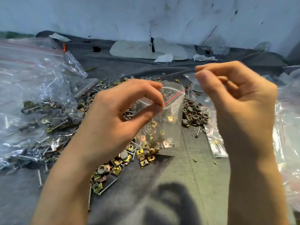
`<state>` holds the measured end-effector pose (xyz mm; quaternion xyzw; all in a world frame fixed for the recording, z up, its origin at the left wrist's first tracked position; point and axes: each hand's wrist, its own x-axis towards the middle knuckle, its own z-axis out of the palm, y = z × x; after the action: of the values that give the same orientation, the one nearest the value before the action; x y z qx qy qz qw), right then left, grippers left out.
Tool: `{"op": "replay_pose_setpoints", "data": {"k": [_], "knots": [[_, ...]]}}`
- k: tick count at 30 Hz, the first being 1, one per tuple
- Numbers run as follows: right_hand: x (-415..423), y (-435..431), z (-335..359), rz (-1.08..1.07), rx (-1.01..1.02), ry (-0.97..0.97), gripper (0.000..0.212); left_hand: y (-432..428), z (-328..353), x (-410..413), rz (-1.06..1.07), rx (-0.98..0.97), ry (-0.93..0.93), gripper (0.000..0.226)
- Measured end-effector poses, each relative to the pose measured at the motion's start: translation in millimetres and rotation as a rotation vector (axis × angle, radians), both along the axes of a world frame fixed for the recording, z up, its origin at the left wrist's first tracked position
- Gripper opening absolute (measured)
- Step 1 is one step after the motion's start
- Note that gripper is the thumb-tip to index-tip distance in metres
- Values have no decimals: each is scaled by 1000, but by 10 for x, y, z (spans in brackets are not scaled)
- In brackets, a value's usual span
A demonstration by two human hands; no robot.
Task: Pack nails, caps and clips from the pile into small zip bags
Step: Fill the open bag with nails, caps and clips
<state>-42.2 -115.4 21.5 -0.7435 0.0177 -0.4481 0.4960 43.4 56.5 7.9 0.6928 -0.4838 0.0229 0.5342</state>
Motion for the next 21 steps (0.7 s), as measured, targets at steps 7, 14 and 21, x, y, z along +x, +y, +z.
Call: {"op": "replay_pose_setpoints", "data": {"k": [7,14,21], "knots": [[188,-586,-595,-273,37,850,9,27,-14,41,95,-39,20,8],[377,-652,-905,-423,-86,920,9,25,-31,52,158,-40,30,8],[453,-608,-952,-366,-86,808,19,26,-20,47,171,-35,41,6]]}}
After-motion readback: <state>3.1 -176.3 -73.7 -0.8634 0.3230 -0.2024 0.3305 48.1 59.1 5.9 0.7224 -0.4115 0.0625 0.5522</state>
